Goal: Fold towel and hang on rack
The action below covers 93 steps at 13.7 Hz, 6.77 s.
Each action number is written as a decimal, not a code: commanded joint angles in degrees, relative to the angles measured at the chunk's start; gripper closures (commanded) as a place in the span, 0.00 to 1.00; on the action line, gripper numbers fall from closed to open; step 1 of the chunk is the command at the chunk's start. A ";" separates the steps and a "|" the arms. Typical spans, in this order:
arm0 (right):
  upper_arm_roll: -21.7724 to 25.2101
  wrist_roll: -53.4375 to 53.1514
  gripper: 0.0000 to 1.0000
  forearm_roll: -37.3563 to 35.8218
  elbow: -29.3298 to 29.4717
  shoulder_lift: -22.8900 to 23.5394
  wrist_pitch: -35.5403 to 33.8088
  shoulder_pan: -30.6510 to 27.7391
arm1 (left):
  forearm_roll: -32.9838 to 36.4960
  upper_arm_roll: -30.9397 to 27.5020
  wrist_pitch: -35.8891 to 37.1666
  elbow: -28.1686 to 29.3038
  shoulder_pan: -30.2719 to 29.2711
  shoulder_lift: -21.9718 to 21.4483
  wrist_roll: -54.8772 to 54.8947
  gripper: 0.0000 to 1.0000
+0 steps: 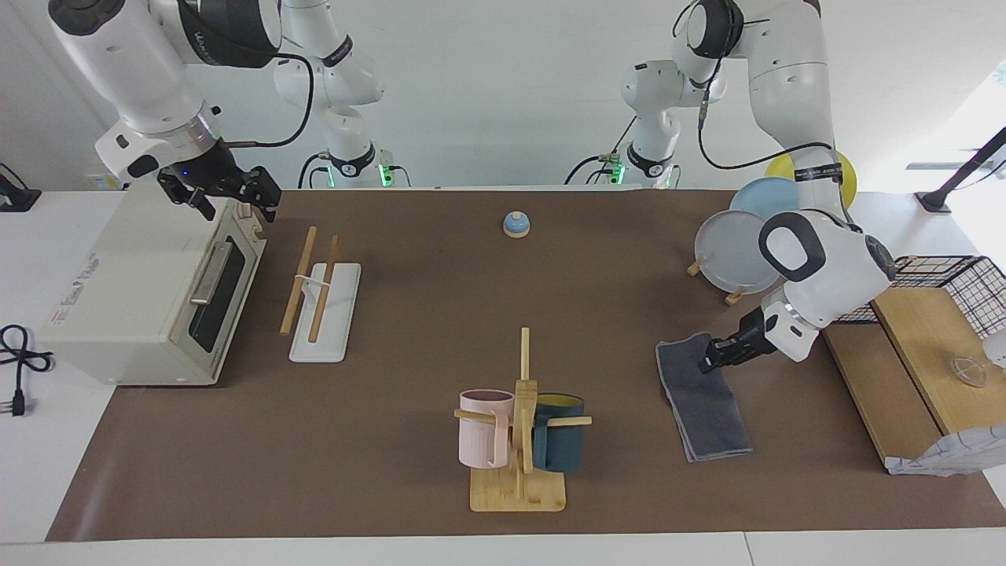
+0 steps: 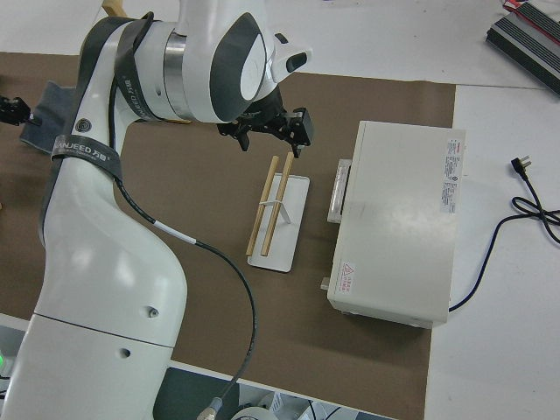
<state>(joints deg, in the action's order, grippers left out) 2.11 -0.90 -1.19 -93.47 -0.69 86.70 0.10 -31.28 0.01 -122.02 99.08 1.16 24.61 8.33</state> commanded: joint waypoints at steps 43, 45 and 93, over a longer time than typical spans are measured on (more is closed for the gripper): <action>-0.71 -77.41 0.00 64.82 -10.95 8.85 66.47 36.02 | 0.96 2.27 1.08 1.38 19.32 -24.70 -146.05 1.00; -0.71 -77.50 0.00 64.91 -7.70 11.13 66.75 36.11 | 1.05 2.27 1.08 1.38 19.32 -24.70 -147.02 1.00; -0.18 -8.08 1.00 16.67 -20.34 3.59 21.32 1.67 | 7.63 1.74 6.79 9.29 4.83 -28.92 -83.17 0.00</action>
<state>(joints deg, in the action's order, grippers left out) 2.65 -12.54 17.99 -111.59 5.11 108.97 4.55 -25.47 1.44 -116.20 106.50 8.26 -2.42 -83.17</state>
